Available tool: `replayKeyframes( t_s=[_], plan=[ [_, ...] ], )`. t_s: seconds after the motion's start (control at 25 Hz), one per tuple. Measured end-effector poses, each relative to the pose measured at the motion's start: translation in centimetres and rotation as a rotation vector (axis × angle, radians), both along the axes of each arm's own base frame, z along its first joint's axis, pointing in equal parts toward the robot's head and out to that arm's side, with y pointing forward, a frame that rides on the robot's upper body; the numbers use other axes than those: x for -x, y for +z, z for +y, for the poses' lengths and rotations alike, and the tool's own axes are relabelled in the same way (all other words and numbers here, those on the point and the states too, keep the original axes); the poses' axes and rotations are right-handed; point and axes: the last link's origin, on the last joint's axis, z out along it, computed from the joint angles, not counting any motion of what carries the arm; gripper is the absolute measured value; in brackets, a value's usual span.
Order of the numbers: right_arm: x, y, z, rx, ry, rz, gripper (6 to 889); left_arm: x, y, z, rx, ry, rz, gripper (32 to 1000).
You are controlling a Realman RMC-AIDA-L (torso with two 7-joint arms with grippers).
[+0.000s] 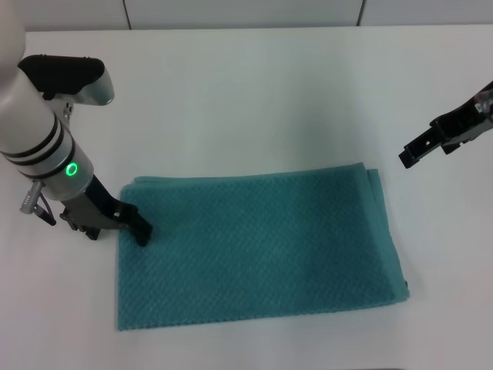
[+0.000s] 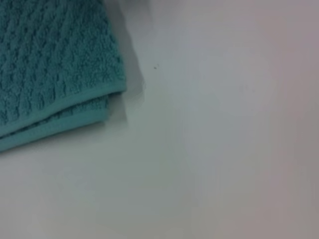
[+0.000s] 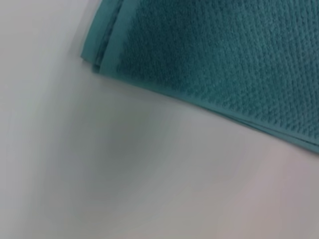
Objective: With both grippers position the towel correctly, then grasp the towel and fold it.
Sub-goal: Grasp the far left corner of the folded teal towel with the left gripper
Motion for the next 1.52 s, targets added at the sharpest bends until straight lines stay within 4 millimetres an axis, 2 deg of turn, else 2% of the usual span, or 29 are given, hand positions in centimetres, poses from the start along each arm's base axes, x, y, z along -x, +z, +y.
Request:
replayKeyframes(
  t_s=[1.16,1.4,1.48,1.52],
  plan=[
    [0.06,0.00,0.03,0.000,0.002,0.000,852,0.00,-0.17,-0.10,0.008,-0.006,0.003,882],
    [0.11,0.00,0.06,0.000,0.003,0.000,852,0.00,-0.14,-0.14,0.011,-0.004,0.004,749],
    [0.12,0.00,0.07,0.000,0.003,0.000,852,0.00,-0.13,-0.14,0.012,-0.004,0.004,574],
    [0.12,0.00,0.07,0.000,0.003,0.000,852,0.00,-0.13,-0.14,0.012,-0.004,0.004,522]
  ],
)
